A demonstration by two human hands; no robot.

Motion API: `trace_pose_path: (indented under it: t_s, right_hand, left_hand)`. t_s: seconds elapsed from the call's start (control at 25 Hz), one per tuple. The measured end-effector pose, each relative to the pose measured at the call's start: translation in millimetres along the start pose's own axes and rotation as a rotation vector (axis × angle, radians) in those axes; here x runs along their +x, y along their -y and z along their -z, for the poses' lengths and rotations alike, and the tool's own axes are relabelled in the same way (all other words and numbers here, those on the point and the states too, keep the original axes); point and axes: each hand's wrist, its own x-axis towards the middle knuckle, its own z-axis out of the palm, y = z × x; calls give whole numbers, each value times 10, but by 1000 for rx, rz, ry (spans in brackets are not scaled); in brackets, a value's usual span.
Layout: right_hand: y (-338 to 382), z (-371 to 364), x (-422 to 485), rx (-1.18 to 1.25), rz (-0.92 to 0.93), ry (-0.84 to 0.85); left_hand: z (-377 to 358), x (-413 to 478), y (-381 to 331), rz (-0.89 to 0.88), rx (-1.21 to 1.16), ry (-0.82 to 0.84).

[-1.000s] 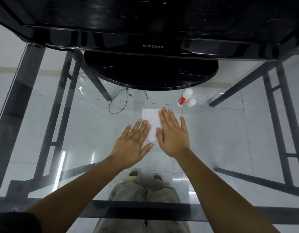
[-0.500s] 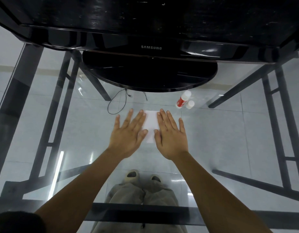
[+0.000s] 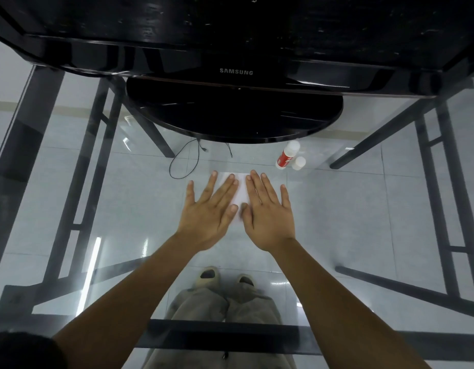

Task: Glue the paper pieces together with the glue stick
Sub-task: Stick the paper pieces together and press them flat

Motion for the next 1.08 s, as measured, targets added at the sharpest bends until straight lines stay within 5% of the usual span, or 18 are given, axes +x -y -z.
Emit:
trace_pose_path:
  t_s: [0.16,0.36,0.52,0.72,0.88,1.08]
  right_hand:
    - [8,10,1,5,-2,-2]
    - [11,9,-3,8,-2,4]
    - [3,5,8,-4,-3,1]
    - [5,-14,4,-21,-5,-1]
    - [2,-12,14,-32,0,-1]
    - [7,-11,10,-29,2,-6]
  left_hand:
    - [86,114,150,105,-83,-20]
    - [-41,-2,3,27,-1,-29]
    - [75,192,85,223,-31,-61]
    - [-83,-25,-156,171,109,-35]
    - [43,125,28,320,20,-59]
    - [-48,-41,-121,133,99,-10]
